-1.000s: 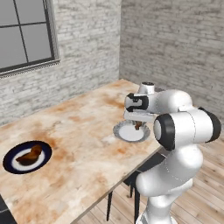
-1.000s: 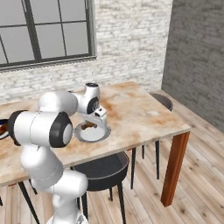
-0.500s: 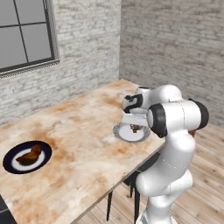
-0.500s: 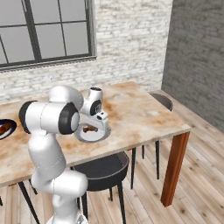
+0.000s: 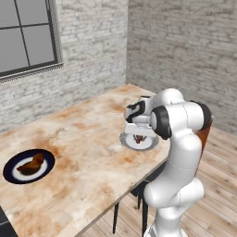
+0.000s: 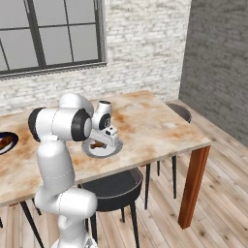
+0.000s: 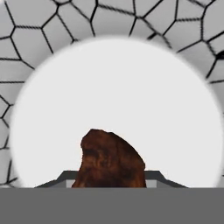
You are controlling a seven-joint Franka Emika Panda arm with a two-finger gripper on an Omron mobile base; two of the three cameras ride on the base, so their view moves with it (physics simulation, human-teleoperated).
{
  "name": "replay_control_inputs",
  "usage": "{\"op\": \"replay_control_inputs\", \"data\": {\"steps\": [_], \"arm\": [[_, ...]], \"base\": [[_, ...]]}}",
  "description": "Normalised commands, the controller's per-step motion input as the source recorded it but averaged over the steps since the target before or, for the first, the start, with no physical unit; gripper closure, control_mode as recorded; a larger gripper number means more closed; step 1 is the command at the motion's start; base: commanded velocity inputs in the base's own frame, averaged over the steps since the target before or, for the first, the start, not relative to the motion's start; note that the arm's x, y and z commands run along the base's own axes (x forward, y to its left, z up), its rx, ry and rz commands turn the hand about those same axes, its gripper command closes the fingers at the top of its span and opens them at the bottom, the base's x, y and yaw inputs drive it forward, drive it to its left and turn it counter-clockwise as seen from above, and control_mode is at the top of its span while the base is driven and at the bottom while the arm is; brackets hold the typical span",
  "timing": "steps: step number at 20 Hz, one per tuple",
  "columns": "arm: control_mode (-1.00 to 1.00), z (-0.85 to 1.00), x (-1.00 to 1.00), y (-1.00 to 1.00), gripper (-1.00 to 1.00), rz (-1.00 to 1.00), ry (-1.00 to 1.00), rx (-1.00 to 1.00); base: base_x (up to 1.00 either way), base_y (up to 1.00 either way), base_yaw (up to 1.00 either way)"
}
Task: Take the chicken drumsticks from the pan and place one on each plate on the dining counter.
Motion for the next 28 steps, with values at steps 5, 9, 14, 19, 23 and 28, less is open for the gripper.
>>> {"op": "replay_control_inputs", "data": {"steps": [5, 9, 14, 19, 23, 28], "arm": [[-1.0, -0.2, 0.13, 0.03, 1.0, 0.0, 0.09, 0.0], [-1.0, 0.01, 0.04, 0.0, -1.0, 0.0, 0.02, 0.0], [-1.0, 0.11, 0.0, 0.0, -1.0, 0.06, 0.0, 0.0], [-1.0, 0.07, 0.0, 0.0, -1.0, 0.11, 0.0, -0.01], [-1.0, 0.24, -0.01, 0.0, -1.0, 0.17, 0.0, -0.02], [-1.0, 0.65, -0.25, -0.02, -1.0, 0.14, -0.01, 0.0]], "base": [[0.0, 0.0, 0.0], [0.0, 0.0, 0.0], [0.0, 0.0, 0.0], [0.0, 0.0, 0.0], [0.0, 0.0, 0.0], [0.0, 0.0, 0.0]]}}
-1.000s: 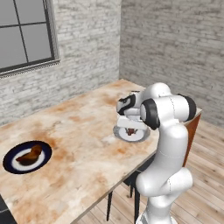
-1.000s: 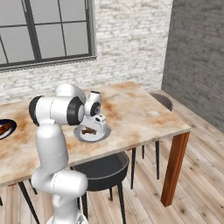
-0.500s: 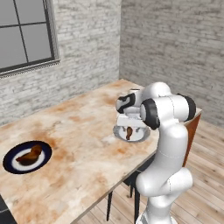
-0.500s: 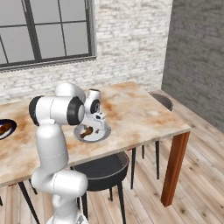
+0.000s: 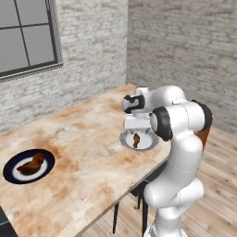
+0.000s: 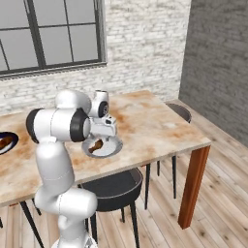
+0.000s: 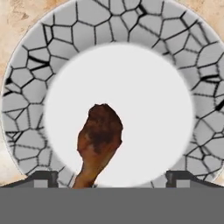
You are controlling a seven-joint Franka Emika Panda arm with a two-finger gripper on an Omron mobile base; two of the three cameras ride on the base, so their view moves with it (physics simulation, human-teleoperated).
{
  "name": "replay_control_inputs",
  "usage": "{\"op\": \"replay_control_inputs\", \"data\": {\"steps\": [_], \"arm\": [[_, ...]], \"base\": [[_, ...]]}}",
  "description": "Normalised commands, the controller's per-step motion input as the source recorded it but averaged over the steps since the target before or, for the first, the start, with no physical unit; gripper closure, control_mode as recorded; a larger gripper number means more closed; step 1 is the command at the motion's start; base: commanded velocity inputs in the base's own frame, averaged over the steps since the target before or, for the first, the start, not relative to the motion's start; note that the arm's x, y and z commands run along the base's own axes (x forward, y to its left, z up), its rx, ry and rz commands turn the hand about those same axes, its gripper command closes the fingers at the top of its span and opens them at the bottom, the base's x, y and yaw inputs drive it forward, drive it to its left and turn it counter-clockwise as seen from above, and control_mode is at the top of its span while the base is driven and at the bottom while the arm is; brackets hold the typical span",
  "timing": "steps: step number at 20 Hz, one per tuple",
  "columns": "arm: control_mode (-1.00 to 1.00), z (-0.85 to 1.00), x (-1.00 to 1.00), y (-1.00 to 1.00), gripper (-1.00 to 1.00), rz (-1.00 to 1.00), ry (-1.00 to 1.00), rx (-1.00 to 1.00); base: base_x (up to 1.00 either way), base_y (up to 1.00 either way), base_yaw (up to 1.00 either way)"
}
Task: Take the chicken drumsticks from the pan and place one on each plate on the dining counter.
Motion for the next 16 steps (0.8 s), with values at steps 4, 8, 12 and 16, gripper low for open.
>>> {"op": "replay_control_inputs", "data": {"steps": [4, 8, 12, 16], "arm": [[-1.0, 0.55, -0.7, 0.0, -1.0, 0.24, -0.03, 0.0], [-1.0, 0.23, -1.0, 0.0, -1.0, 0.32, -0.1, 0.0], [-1.0, 0.19, -1.0, 0.0, -1.0, 0.29, -0.12, 0.0], [-1.0, 0.23, -1.0, 0.0, -1.0, 0.26, -0.11, 0.03]], "base": [[0.0, 0.0, 0.0], [0.0, 0.0, 0.0], [0.0, 0.0, 0.0], [0.0, 0.0, 0.0]]}}
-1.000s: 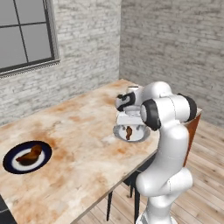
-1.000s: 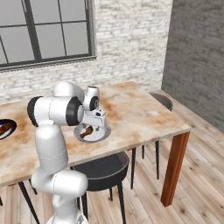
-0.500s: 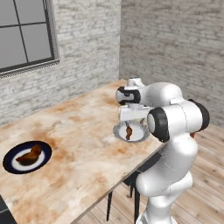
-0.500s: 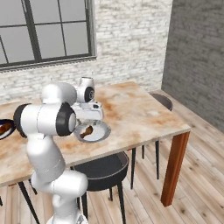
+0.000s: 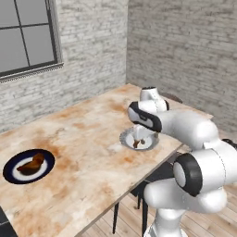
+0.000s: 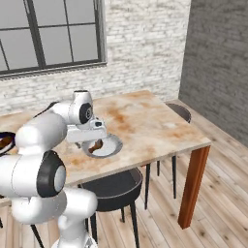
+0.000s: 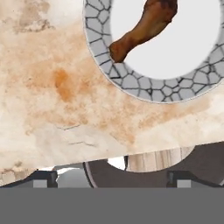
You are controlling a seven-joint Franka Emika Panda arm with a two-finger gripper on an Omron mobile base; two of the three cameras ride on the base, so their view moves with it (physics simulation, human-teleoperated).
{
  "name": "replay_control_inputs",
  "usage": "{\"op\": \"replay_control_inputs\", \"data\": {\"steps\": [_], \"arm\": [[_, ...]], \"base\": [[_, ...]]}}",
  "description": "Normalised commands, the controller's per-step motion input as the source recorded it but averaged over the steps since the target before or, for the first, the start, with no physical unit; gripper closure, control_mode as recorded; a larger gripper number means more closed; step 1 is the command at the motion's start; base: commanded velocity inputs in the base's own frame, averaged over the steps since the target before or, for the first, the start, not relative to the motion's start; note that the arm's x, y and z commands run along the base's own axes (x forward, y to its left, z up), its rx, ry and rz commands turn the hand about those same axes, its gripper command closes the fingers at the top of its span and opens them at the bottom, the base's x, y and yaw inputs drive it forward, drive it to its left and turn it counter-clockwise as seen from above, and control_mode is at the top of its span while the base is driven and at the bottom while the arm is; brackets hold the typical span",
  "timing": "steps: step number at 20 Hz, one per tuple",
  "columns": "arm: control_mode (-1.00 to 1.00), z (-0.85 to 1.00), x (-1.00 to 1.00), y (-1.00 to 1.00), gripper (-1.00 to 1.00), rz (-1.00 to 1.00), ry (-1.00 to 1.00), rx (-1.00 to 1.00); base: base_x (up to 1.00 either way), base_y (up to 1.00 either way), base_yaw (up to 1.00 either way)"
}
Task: Take the chicken drumsticks from the pan and place one on each plate on the dining counter.
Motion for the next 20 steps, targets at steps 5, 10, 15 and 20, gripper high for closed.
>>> {"op": "replay_control_inputs", "data": {"steps": [5, 10, 15, 20], "arm": [[-1.0, 0.28, -1.0, 0.0, -1.0, 0.27, -0.1, 0.06], [-1.0, 0.37, -0.76, -0.15, -1.0, 0.29, -0.14, 0.09], [-1.0, 0.17, -0.91, -0.08, -1.0, 0.2, -0.2, 0.09], [-1.0, 0.12, -0.65, -0.05, -1.0, -0.04, -0.18, 0.01]], "base": [[0.0, 0.0, 0.0], [0.0, 0.0, 0.0], [0.0, 0.0, 0.0], [0.0, 0.0, 0.0]]}}
